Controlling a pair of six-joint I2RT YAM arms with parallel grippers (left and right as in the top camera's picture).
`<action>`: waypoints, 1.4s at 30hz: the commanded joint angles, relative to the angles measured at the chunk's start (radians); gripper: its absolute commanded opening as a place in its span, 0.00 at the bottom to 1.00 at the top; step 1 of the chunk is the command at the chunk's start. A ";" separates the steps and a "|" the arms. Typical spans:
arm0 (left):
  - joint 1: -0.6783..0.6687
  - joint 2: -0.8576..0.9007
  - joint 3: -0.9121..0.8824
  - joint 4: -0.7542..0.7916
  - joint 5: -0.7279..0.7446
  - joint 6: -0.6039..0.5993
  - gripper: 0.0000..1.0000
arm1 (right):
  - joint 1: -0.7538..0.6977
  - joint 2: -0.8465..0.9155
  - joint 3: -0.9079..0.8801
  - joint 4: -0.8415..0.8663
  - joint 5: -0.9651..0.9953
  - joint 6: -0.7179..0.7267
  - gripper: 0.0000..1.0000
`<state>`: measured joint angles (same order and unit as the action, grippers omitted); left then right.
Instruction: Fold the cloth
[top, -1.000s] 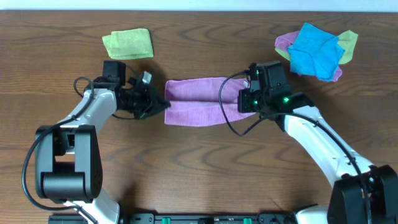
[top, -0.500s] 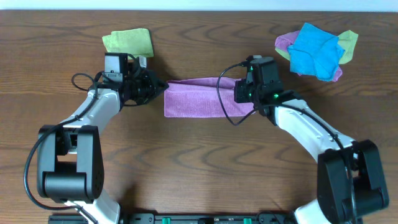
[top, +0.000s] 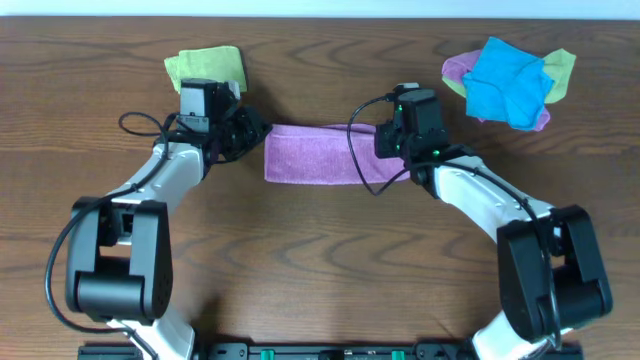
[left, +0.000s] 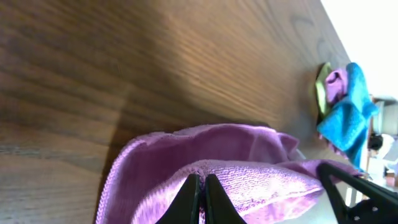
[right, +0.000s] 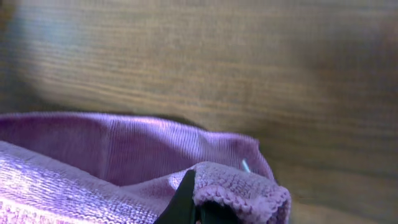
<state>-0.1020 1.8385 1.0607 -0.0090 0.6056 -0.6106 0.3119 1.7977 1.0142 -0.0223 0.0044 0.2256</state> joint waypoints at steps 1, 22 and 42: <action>-0.015 0.051 0.003 0.009 -0.037 -0.006 0.06 | -0.003 0.044 -0.002 0.013 0.026 -0.022 0.01; -0.021 0.122 0.003 0.089 -0.111 0.016 0.06 | -0.004 0.135 -0.002 0.089 0.032 -0.089 0.13; 0.012 -0.004 0.027 0.088 -0.081 0.034 0.70 | -0.004 -0.109 -0.002 -0.064 0.010 -0.016 0.73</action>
<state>-0.0978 1.8946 1.0607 0.0788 0.5095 -0.5941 0.3115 1.7477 1.0130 -0.0700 0.0235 0.1776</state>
